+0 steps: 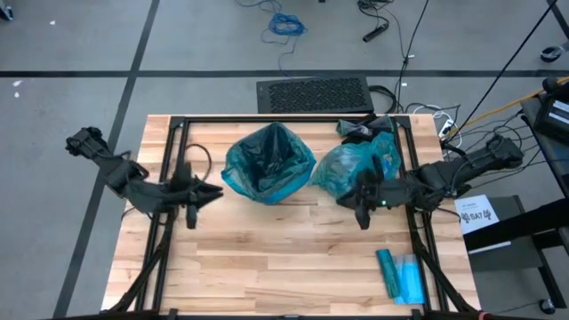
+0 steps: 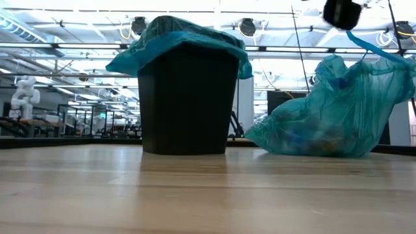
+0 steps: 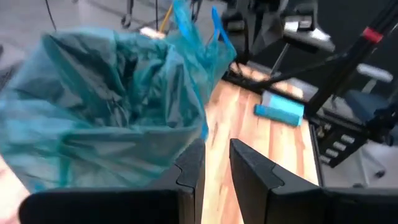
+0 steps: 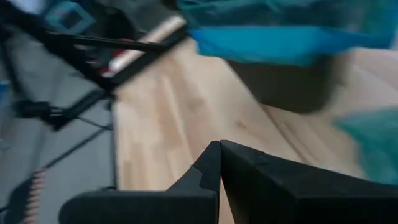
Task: Place trash/remove bag and relplace
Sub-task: Return to Home Position
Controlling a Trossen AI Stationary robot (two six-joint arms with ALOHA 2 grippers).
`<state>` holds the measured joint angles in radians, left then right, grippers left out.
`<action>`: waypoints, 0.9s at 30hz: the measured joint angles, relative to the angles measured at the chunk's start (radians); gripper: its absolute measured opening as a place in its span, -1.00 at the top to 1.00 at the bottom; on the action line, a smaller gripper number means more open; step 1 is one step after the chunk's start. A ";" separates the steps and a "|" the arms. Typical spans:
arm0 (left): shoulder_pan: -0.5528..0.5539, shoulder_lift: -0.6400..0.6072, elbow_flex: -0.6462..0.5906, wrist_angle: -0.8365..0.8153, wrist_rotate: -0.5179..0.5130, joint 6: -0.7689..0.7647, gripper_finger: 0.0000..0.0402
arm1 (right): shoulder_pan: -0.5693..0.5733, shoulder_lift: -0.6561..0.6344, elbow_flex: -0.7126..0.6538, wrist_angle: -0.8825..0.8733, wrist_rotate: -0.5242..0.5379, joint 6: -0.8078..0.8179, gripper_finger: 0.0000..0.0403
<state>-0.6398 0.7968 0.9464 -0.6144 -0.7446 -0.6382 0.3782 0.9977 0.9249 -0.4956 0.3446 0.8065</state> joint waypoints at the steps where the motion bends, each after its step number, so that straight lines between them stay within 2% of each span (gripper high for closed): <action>1: 0.002 -0.025 -0.023 0.022 0.001 0.018 0.64 | -0.023 -0.010 -0.033 0.066 -0.036 -0.036 1.00; 4: 0.004 -0.100 -0.138 0.081 0.004 0.017 0.64 | -0.081 -0.022 -0.117 0.223 -0.128 -0.132 1.00; 8: 0.004 -0.229 -0.345 0.272 0.019 0.045 0.64 | -0.130 -0.022 -0.188 0.370 -0.193 -0.244 1.00; 13: 0.016 -0.359 -0.579 0.465 0.059 0.159 0.64 | -0.160 -0.022 -0.205 0.412 -0.219 -0.400 1.00; 17: 0.019 -0.457 -0.712 0.488 0.110 0.176 0.64 | -0.193 -0.012 -0.205 0.398 -0.222 -0.547 1.00; 22: 0.019 -0.557 -0.880 0.592 0.141 0.200 0.64 | -0.281 -0.007 -0.314 0.472 -0.226 -0.504 1.00; 24: 0.023 -0.601 -0.932 0.659 0.147 0.214 0.64 | -0.315 -0.009 -0.393 0.582 -0.253 -0.462 1.00; 27: 0.049 -0.626 -0.938 0.714 0.193 0.332 0.64 | -0.358 -0.012 -0.491 0.787 -0.272 -0.429 1.00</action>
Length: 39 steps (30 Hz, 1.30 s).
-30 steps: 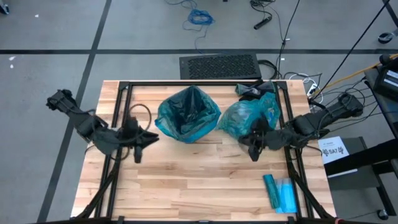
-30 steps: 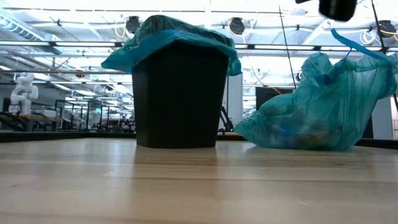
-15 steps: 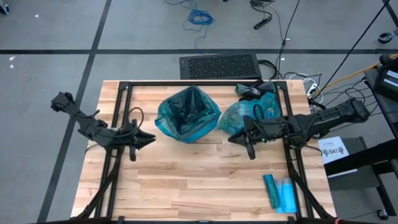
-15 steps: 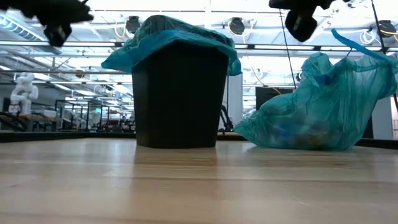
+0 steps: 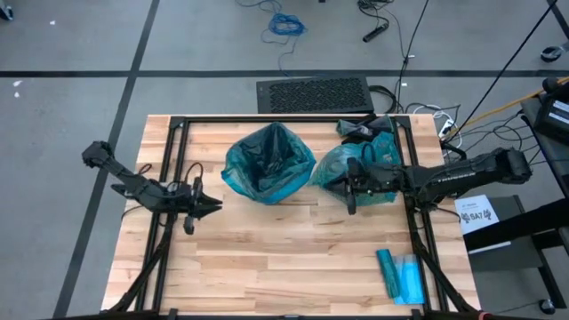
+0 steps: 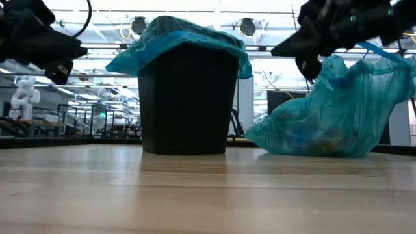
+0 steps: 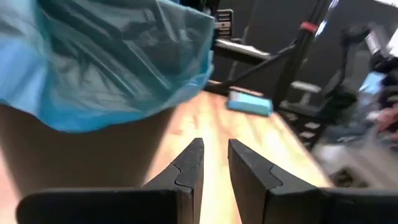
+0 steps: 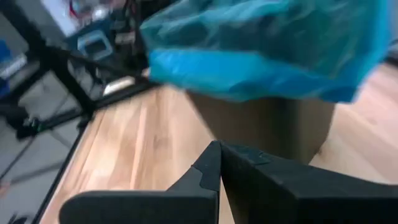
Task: Place trash/remove bag and relplace
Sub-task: Return to Home Position
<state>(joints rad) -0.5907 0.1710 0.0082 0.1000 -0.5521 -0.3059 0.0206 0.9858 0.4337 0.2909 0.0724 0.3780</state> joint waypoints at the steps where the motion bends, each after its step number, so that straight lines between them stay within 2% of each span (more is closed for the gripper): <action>1: 0.014 -0.007 0.000 -0.006 0.002 0.035 0.64 | -0.013 0.000 -0.027 0.049 0.000 -0.002 1.00; 7: 0.146 -0.040 0.000 -0.026 0.032 0.157 0.64 | -0.081 0.001 -0.152 0.156 -0.001 0.033 1.00; 10: 0.221 -0.059 0.000 -0.033 0.119 0.186 0.64 | -0.104 -0.002 -0.200 0.190 -0.006 0.053 1.00; 14: 0.325 -0.092 0.000 -0.045 0.265 0.189 0.64 | -0.134 -0.031 -0.259 0.301 -0.076 0.050 1.00; 17: 0.398 -0.114 0.000 -0.051 0.315 0.192 0.64 | -0.158 -0.078 -0.299 0.342 -0.079 0.033 1.00; 21: 0.488 -0.133 0.001 -0.062 0.370 0.190 0.64 | -0.197 -0.172 -0.366 0.343 -0.079 0.041 1.00; 25: 0.555 -0.149 0.007 -0.091 0.457 0.142 0.64 | -0.232 -0.270 -0.422 0.308 -0.079 0.125 1.00; 28: 0.590 -0.146 0.007 -0.106 0.535 0.076 0.64 | -0.237 -0.306 -0.422 0.256 -0.130 0.135 1.00; 35: 0.638 -0.103 0.007 -0.109 0.546 -0.026 0.64 | -0.236 -0.308 -0.421 0.164 -0.175 0.176 1.00; 39: 0.644 -0.046 0.007 -0.111 0.551 -0.015 0.64 | -0.236 -0.308 -0.421 0.141 -0.174 0.188 1.00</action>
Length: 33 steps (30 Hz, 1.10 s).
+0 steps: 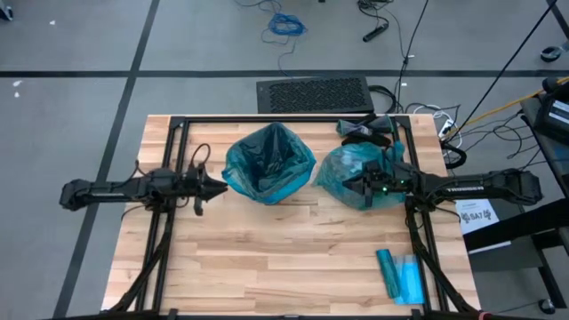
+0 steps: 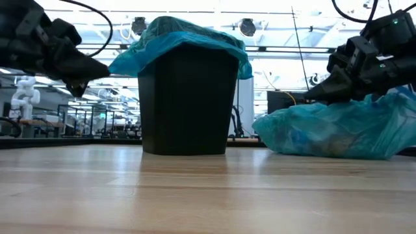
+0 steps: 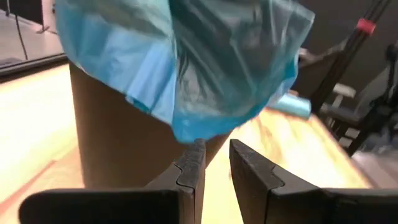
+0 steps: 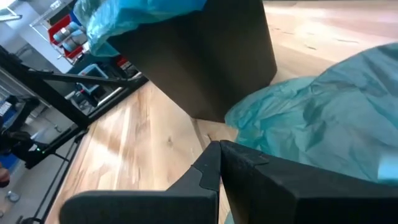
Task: Place trash/remove bag and relplace
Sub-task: Return to Home Position
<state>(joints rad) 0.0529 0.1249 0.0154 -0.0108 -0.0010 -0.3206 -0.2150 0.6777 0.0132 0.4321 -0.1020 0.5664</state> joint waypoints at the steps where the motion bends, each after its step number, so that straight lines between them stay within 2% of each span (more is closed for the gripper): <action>1: 0.000 0.016 0.000 0.000 0.000 0.024 0.64 | 0.000 0.000 0.000 -0.006 0.000 -0.002 1.00; 10: 0.000 0.097 0.000 -0.001 0.000 0.303 0.64 | 0.000 0.000 0.000 -0.014 0.001 -0.002 1.00; 33: 0.000 0.098 0.000 0.001 -0.001 0.302 0.64 | 0.001 0.000 0.000 -0.016 0.001 -0.002 1.00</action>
